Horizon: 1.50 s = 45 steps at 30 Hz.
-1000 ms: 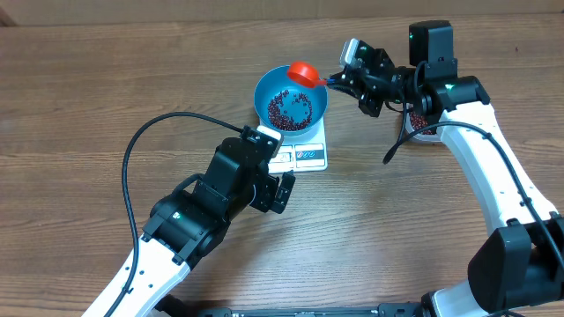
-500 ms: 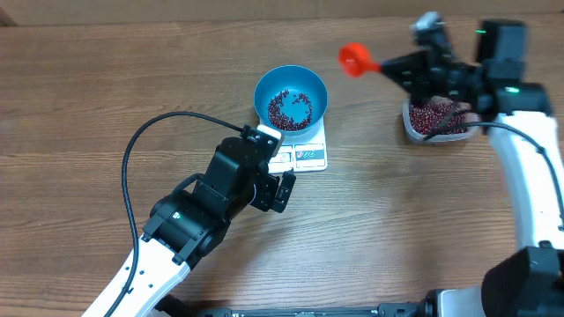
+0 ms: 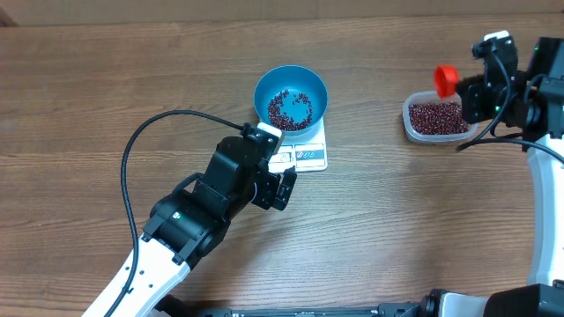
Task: Scoop item into bowl and weigh 150g on scale
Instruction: 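Return the empty scoop with the right gripper into the bean tub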
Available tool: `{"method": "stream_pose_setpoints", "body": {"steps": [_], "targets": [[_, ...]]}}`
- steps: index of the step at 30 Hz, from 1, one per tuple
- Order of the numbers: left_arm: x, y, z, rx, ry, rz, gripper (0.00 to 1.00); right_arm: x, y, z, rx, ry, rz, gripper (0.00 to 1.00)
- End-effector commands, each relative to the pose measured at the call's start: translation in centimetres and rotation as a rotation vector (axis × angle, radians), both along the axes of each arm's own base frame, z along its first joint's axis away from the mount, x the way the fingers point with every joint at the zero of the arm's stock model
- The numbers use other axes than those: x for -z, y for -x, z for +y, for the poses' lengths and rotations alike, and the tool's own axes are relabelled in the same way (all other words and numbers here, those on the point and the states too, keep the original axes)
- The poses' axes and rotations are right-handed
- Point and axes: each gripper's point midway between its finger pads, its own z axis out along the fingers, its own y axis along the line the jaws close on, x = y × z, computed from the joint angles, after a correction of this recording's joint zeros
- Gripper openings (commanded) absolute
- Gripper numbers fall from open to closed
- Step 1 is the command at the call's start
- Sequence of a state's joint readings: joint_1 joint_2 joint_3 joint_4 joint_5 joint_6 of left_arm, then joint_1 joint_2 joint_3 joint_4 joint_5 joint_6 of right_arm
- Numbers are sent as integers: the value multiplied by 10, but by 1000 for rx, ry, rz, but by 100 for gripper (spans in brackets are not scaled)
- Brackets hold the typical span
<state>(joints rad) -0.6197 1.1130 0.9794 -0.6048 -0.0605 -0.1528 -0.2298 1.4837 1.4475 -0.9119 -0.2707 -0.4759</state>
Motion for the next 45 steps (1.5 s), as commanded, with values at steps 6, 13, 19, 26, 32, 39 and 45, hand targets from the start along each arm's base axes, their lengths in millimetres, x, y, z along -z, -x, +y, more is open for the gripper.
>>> {"method": "stream_pose_setpoints", "body": {"steps": [6,13,19,26,32,39,45], "targets": [[2,0,1,10,-12,-5,99,-2,3,-24,15,286,36,4],[2,0,1,10,-12,-5,99,6,11,-18,-81,391,85,4],[2,0,1,10,-12,-5,99,17,7,-16,-135,416,112,4],[1,-1,1,10,-8,-11,99,57,-4,-15,-162,396,210,4],[0,-1,0,9,-7,-14,99,80,-10,-24,-157,434,272,4],[0,-2,0,10,-5,-15,99,111,-18,-29,-171,445,337,4],[0,-2,0,10,-4,-17,99,129,-12,-25,-137,381,396,4]]}}
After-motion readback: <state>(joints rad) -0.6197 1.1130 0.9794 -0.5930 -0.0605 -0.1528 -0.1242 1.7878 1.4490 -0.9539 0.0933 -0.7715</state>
